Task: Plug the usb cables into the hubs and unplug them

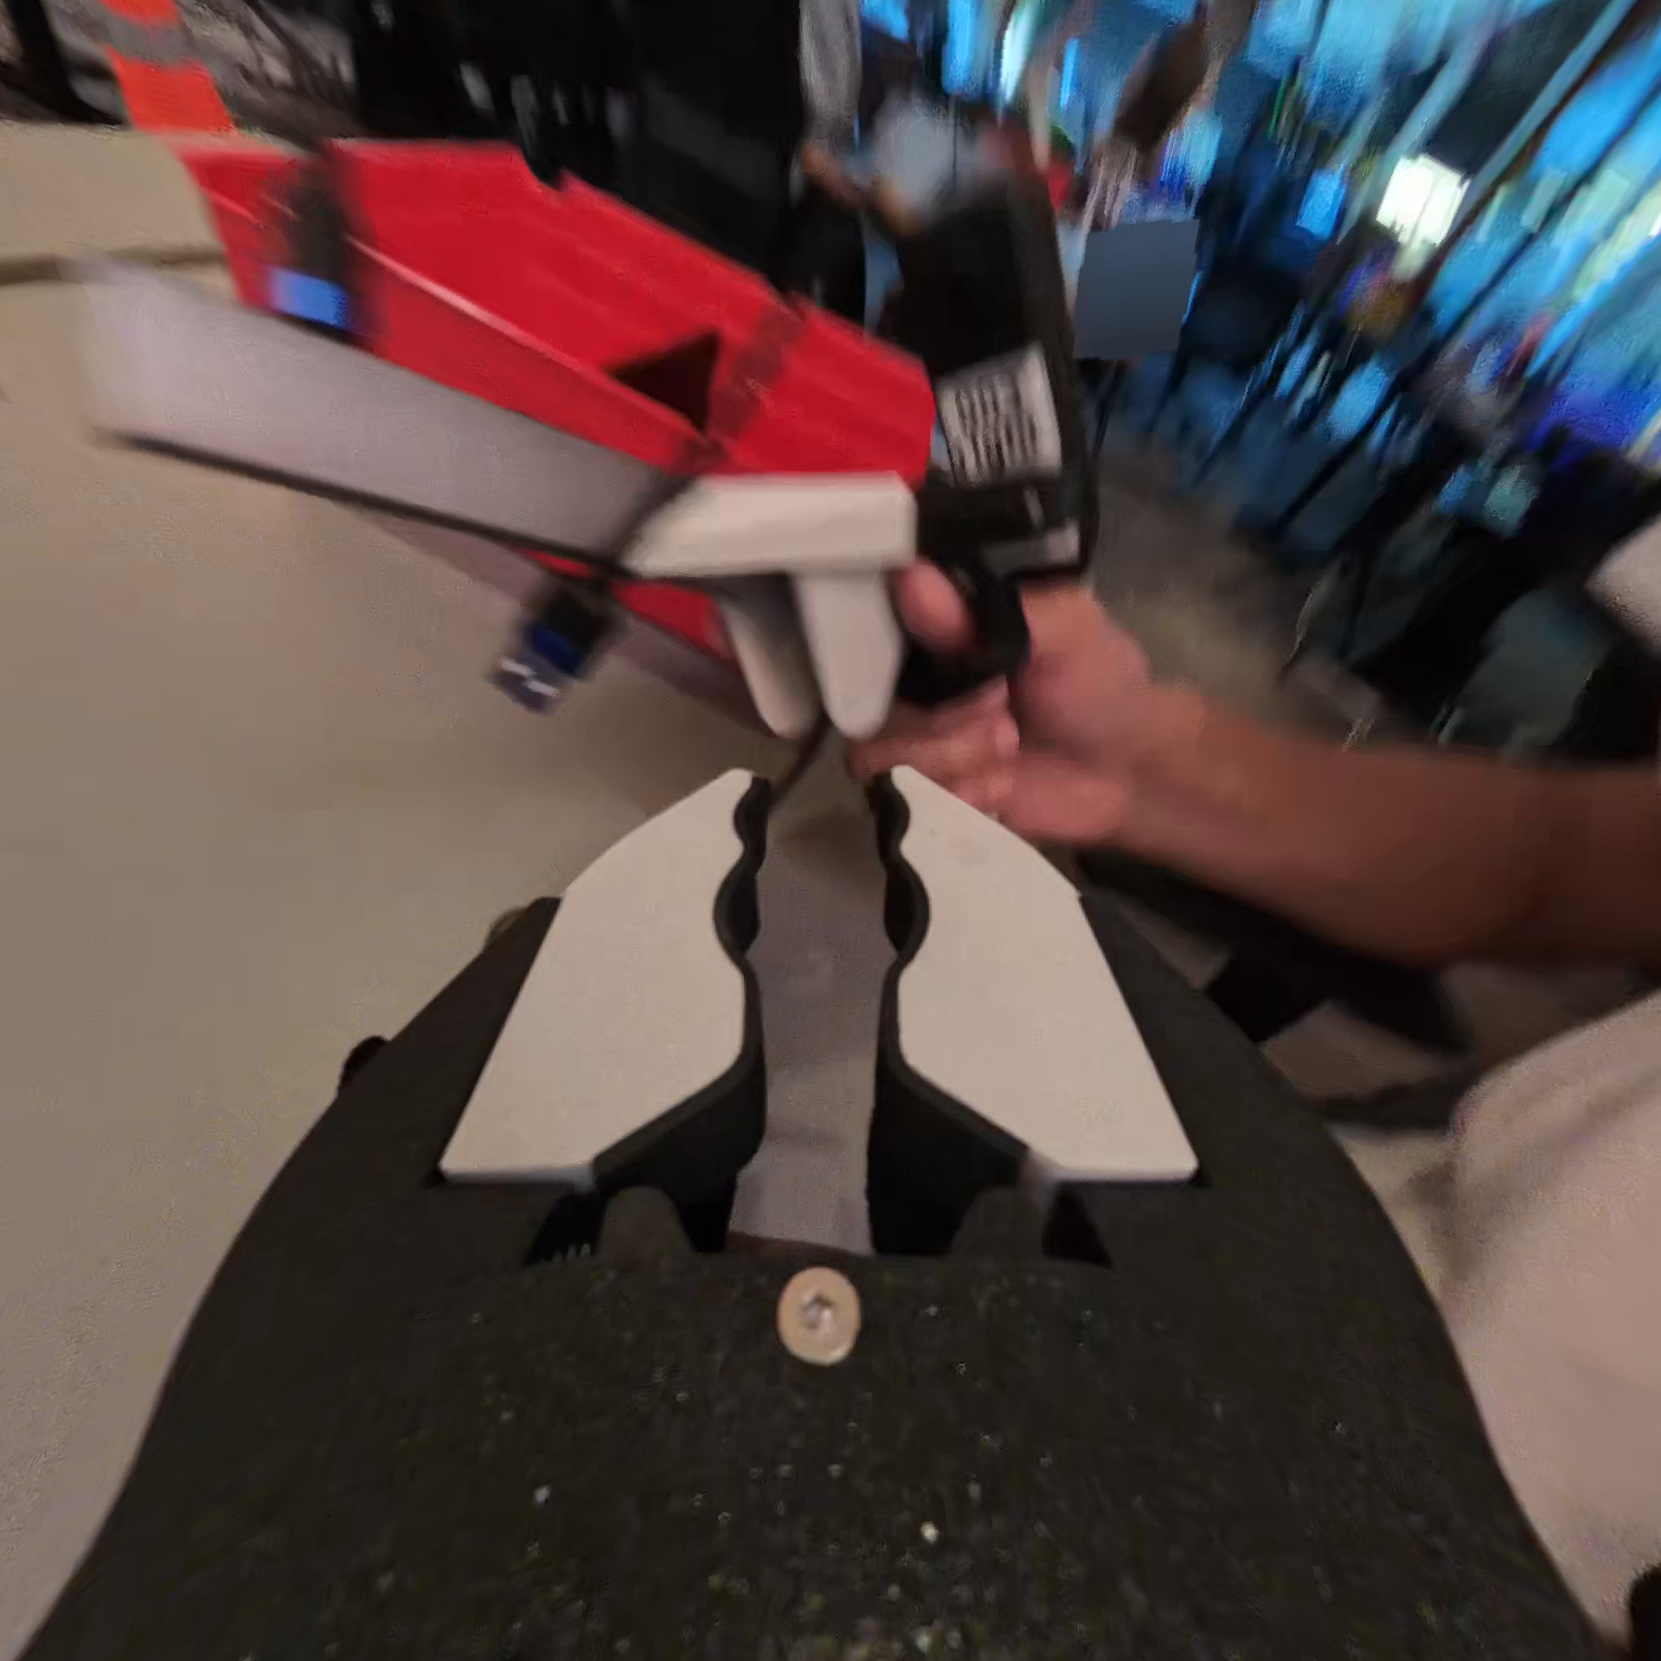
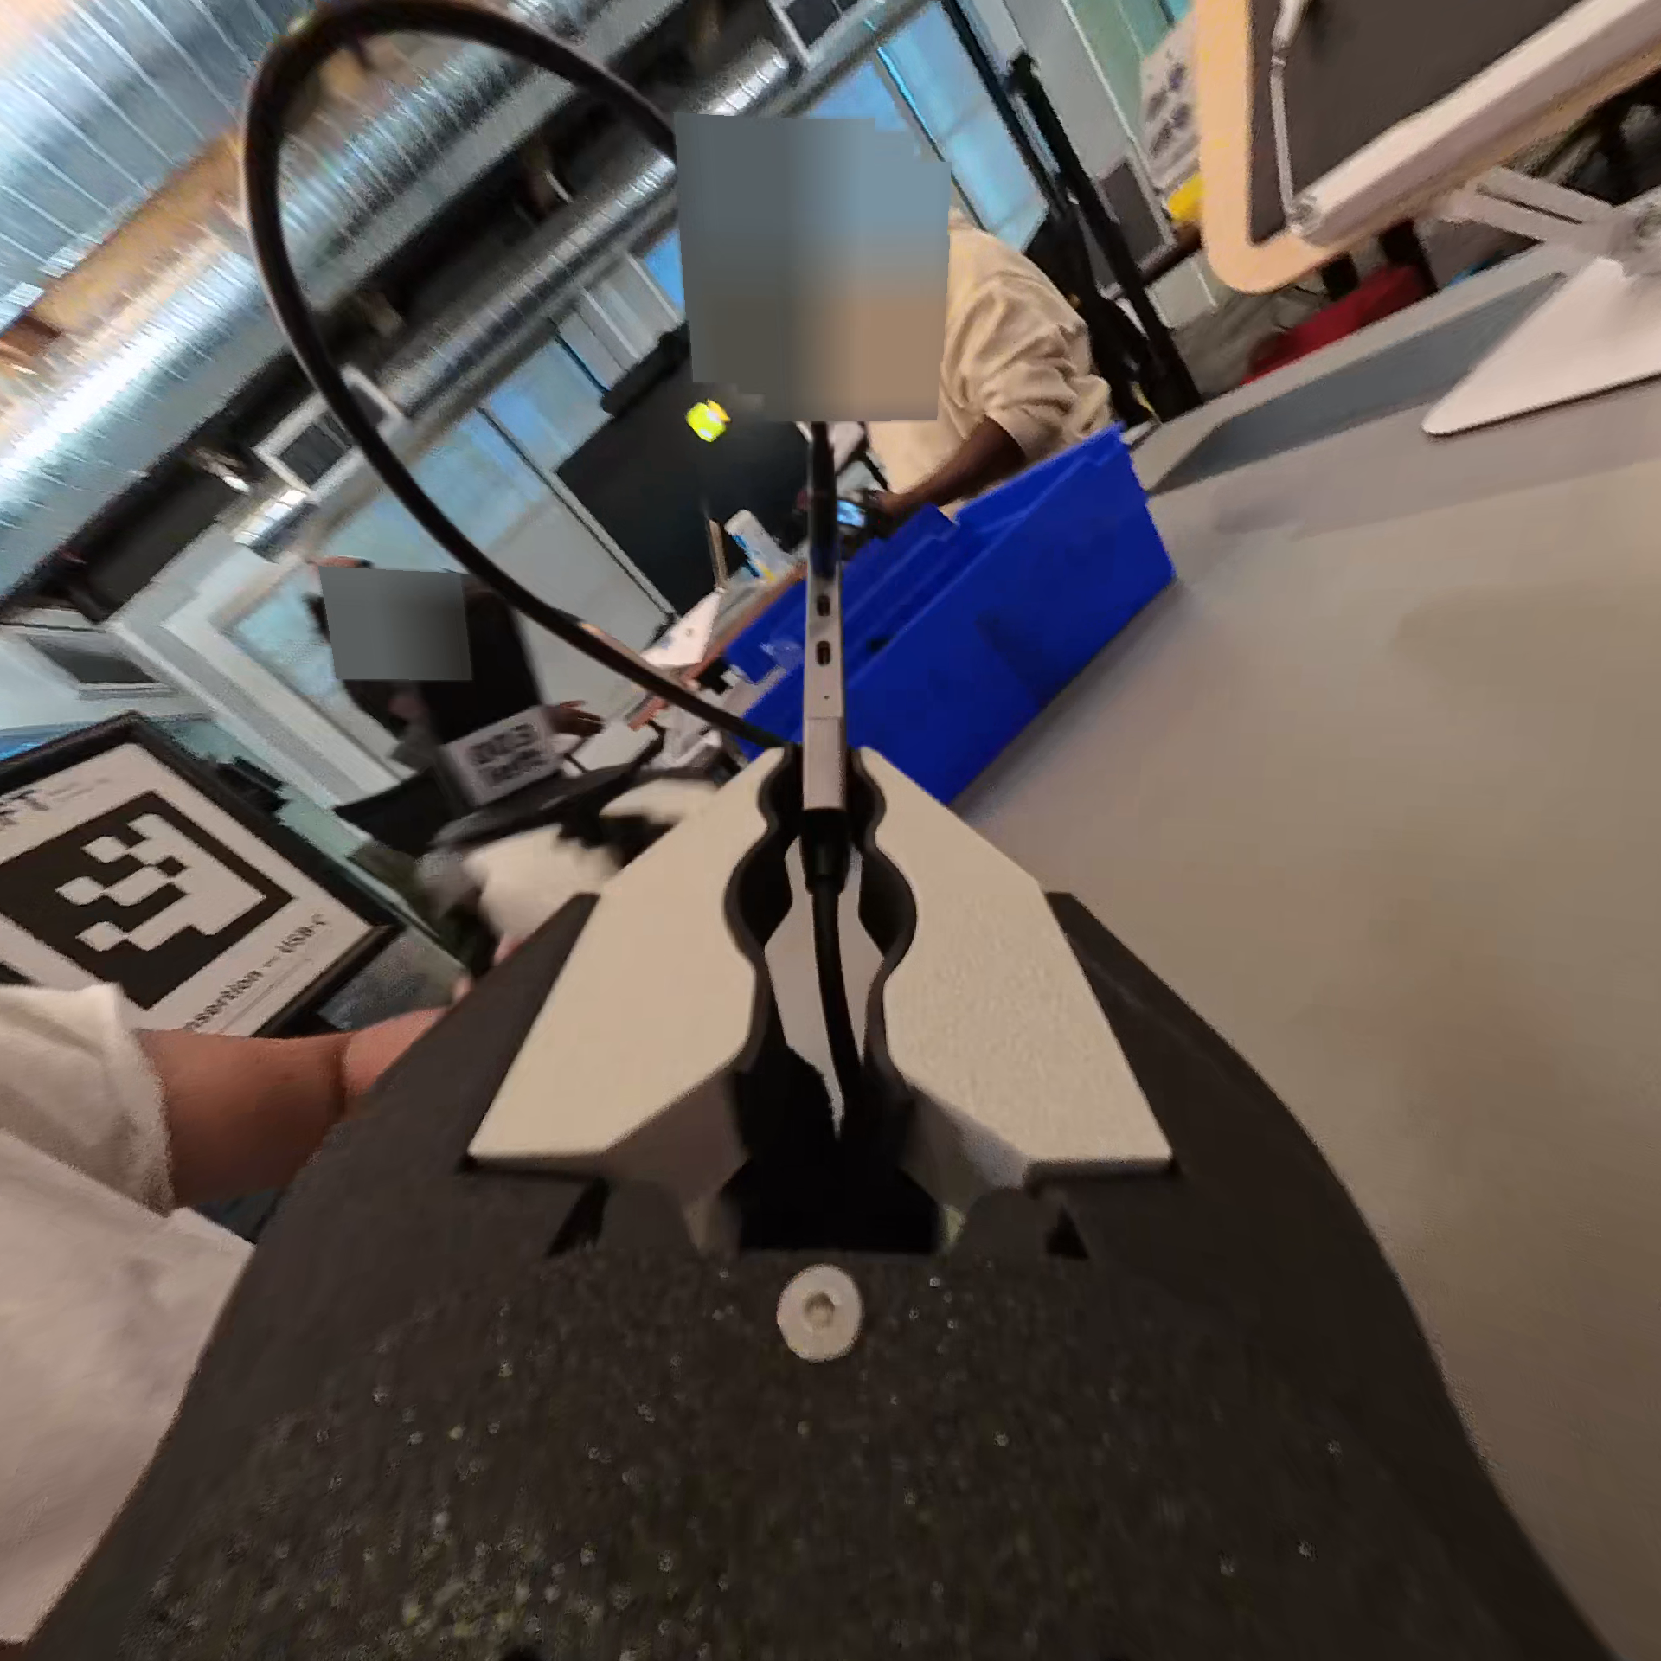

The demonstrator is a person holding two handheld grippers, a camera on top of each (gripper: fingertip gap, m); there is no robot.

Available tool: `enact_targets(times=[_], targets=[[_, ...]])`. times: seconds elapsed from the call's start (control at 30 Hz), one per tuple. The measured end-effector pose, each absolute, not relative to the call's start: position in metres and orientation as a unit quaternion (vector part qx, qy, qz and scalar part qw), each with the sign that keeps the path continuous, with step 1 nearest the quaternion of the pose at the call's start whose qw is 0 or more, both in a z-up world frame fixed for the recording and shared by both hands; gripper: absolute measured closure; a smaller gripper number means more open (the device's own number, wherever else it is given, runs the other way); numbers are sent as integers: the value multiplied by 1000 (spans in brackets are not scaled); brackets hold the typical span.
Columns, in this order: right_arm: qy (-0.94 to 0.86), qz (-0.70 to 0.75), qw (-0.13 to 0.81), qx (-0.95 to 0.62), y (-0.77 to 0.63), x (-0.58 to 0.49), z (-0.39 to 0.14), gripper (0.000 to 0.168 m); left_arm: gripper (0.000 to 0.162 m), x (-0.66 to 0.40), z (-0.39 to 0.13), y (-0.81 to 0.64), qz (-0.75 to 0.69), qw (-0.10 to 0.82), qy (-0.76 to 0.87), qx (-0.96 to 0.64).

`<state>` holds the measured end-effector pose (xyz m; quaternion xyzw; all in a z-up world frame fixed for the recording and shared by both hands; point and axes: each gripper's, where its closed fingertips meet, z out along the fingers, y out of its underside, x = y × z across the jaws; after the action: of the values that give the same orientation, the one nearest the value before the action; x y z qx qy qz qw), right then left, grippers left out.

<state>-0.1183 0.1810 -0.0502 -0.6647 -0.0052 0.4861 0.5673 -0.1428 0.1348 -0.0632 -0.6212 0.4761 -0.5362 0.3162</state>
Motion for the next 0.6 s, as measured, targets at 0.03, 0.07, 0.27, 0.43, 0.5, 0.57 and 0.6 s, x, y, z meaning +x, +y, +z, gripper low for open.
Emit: enact_targets(times=[0.03,0.07,0.27,0.43,0.5,0.57,0.6], targets=[[-9,500,572,-651,178,-120,-45,161,139,-149,-47,154,-570,339,422,-619],[-10,516,571,-638,176,-122,-42,162,139,-158,-35,174,-592,362,374,-615],[-35,596,529,-603,166,-152,-41,162,121,-173,-30,196,-643,338,335,-600],[-59,593,517,-615,163,-177,-47,162,145,-176,-19,188,-707,309,301,-560],[-65,591,513,-619,162,-181,-49,161,152,-177,-16,186,-720,293,301,-552],[-87,574,518,-628,160,-180,-49,160,153,-179,-15,182,-717,277,327,-549],[-107,553,529,-635,159,-177,-48,156,153,-181,-14,180,-711,279,346,-544]])
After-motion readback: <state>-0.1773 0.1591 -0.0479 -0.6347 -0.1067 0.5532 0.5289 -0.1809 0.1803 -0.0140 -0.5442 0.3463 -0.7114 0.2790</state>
